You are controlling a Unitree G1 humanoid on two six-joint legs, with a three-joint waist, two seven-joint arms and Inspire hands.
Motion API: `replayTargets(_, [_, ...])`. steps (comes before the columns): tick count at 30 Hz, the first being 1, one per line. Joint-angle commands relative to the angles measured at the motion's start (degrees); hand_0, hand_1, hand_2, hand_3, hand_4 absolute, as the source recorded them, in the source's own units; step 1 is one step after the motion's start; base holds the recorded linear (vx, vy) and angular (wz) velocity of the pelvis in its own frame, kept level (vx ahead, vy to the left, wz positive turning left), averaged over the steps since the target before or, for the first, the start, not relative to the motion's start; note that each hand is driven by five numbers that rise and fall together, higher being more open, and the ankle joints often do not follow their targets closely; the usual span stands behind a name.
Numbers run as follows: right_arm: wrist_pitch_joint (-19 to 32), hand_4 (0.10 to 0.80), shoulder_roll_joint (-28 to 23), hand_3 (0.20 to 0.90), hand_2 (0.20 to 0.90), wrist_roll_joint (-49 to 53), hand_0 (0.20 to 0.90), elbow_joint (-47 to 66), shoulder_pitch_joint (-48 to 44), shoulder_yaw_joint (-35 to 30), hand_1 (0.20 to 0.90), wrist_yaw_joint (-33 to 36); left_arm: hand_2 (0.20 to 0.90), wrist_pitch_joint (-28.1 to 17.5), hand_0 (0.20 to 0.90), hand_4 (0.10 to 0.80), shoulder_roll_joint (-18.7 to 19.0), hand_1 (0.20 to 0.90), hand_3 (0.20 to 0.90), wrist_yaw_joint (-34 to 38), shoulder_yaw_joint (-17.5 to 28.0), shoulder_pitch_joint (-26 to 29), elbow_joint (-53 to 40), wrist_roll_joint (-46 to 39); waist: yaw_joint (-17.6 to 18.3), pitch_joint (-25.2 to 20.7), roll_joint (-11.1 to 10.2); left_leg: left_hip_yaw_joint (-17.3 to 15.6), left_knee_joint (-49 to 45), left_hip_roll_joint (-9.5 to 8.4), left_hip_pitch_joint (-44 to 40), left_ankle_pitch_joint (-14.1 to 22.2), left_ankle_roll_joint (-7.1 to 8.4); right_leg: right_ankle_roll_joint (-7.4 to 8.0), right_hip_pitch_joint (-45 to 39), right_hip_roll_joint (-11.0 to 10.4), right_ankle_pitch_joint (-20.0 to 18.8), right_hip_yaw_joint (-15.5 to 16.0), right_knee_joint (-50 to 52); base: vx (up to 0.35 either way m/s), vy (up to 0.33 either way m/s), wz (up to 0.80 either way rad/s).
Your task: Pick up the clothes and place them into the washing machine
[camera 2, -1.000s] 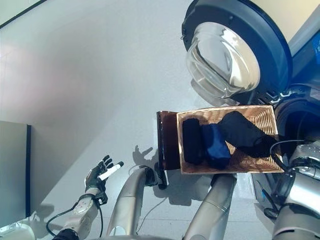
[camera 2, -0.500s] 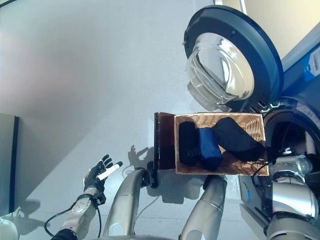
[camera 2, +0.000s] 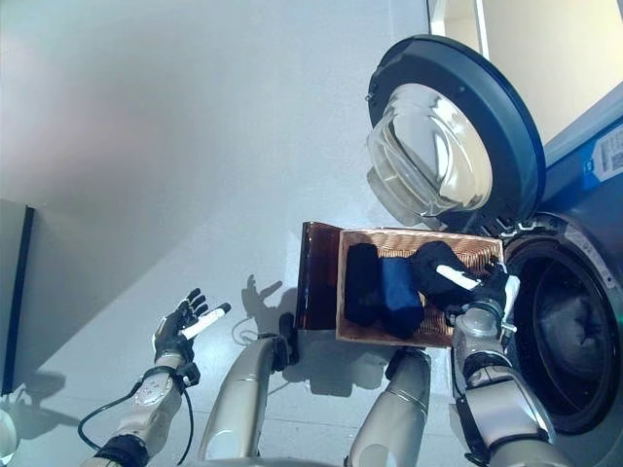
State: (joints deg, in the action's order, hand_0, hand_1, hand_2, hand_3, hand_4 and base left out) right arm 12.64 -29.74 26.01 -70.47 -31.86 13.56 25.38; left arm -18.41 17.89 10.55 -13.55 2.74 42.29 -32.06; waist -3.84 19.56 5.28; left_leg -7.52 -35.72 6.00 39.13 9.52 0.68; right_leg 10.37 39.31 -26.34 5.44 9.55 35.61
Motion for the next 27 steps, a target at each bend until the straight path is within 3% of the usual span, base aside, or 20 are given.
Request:
replayTargets(1, [0.83, 0.8, -5.22, 0.9, 0.9, -9.68, 0.9, 0.97, -2.55, 2.04, 0.9, 5.93, 0.9, -5.15, 0.9, 0.8, 5.04, 0.9, 0.9, 2.59, 4.4, -2.18, -1.14, 1.82, -0.66, -2.07, -1.59, 1.26, 4.13, 2.15, -0.76, -2.98, 5.65, -1.63, -2.75, -1.59, -11.32, -1.18, -10.22, -0.003, 0.02, 0.05])
replayTargets(4, [-0.29, 0.8, -6.23, 0.9, 0.9, -14.31, 0.9, 1.94, -2.69, 3.29, 0.9, 6.89, 0.9, -5.27, 0.9, 0.8, 5.35, 0.9, 0.9, 2.63, 4.98, -2.16, -1.02, 2.48, -0.65, -2.28, -1.68, 1.18, 4.09, 2.15, -0.71, -2.95, 5.58, -1.51, -2.64, -1.65, -11.45, -1.19, -10.22, -0.005, 0.01, 0.03])
replayTargets(8, [-3.84, 0.8, -10.14, 0.9, 0.9, -28.53, 0.9, 3.96, -1.55, 7.55, 0.9, 8.78, 0.9, -5.91, 0.9, 0.8, 5.29, 0.9, 0.9, 2.52, 6.04, -2.09, -0.43, 3.57, -0.49, -2.7, -2.09, 1.3, 4.05, 2.13, -0.32, -3.06, 5.77, -1.37, -2.49, -1.67, -11.44, -1.26, -10.35, 0.0, 0.0, 0.0])
replayTargets(14, [-6.18, 0.8, -11.86, 0.9, 0.9, -36.57, 0.9, 6.14, -0.19, 10.38, 0.9, 8.33, 0.9, -6.13, 0.9, 0.8, 4.89, 0.9, 0.9, 2.04, 6.85, -2.7, 0.48, 4.08, -0.15, -2.91, -2.44, 1.4, 3.67, 2.48, -0.17, -3.03, 5.97, -1.43, -2.32, -1.42, -11.0, -1.37, -9.97, 0.0, 0.0, 0.0])
replayTargets(27, [-8.77, 0.8, -2.45, 0.9, 0.9, -39.47, 0.9, 0.78, 2.64, 13.33, 0.9, 10.37, 0.9, -6.1, 0.9, 0.8, 2.98, 0.9, 0.9, 4.82, 6.78, 0.76, 1.71, 5.11, 0.25, -1.9, -2.28, 1.3, 0.8, 3.03, 1.33, -1.98, 5.8, -1.76, -0.37, -1.14, -10.09, -1.86, -7.01, 0.0, 0.0, 0.0])
